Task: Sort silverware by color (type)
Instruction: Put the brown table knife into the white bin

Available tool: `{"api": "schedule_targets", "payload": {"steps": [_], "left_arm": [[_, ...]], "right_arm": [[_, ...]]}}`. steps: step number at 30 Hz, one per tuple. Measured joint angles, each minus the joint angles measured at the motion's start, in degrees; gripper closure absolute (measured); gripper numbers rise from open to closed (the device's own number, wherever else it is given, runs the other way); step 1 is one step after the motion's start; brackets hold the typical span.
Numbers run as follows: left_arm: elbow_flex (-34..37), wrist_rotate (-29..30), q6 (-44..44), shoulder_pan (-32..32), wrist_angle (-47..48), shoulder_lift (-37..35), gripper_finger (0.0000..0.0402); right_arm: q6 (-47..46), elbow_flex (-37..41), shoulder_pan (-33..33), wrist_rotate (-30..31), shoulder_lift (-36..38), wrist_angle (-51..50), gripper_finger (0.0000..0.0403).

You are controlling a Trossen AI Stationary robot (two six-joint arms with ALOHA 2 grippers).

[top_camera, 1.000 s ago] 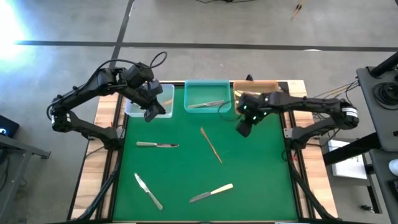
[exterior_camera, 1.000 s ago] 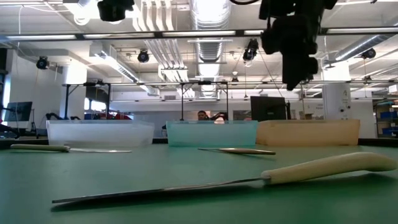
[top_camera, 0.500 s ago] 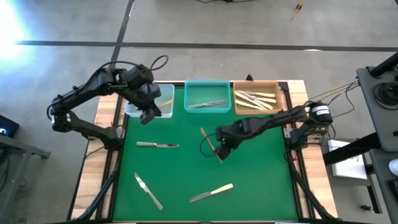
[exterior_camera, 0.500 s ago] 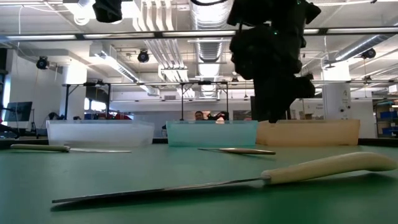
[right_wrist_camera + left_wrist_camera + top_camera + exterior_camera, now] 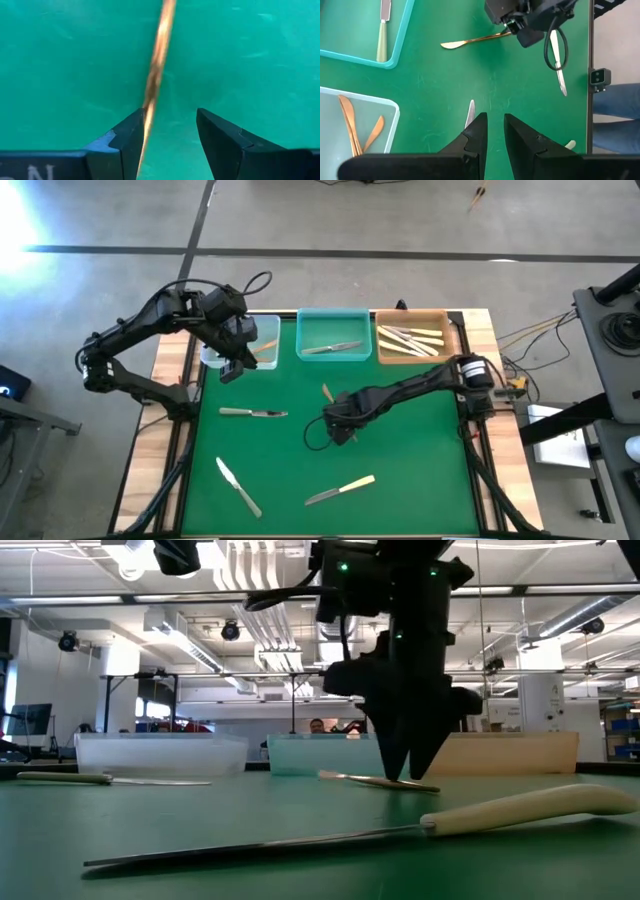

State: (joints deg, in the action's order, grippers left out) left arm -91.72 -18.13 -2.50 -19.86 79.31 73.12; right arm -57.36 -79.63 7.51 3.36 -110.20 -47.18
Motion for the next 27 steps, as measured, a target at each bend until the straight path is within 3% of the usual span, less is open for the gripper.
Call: {"api": "schedule_targets", "payload": {"steps": [16,19,24,27], "left_arm": [[0.0,0.0,0.0,0.0,-0.14,-0.02,0.0354],[0.0,0.0,0.0,0.02,-0.4,-0.02,0.0354],[0.0,0.0,0.03,0.0,-1.54,-0.02,0.0354],[0.02,0.0,0.13,0.07,-2.89,-0.02,0.0354]], "right_arm": [[5.95,-5.33,0.01,-1.86,-4.89,-1.73,0.0235],[7.79,-4.59,-0.17,-1.86,-4.82,-1.57,0.0265],[11.47,-3.62,-1.61,-2.12,-4.8,-1.66,0.0375],[12.04,-3.59,-2.16,-1.75,-4.65,-1.86,0.0385]]}}
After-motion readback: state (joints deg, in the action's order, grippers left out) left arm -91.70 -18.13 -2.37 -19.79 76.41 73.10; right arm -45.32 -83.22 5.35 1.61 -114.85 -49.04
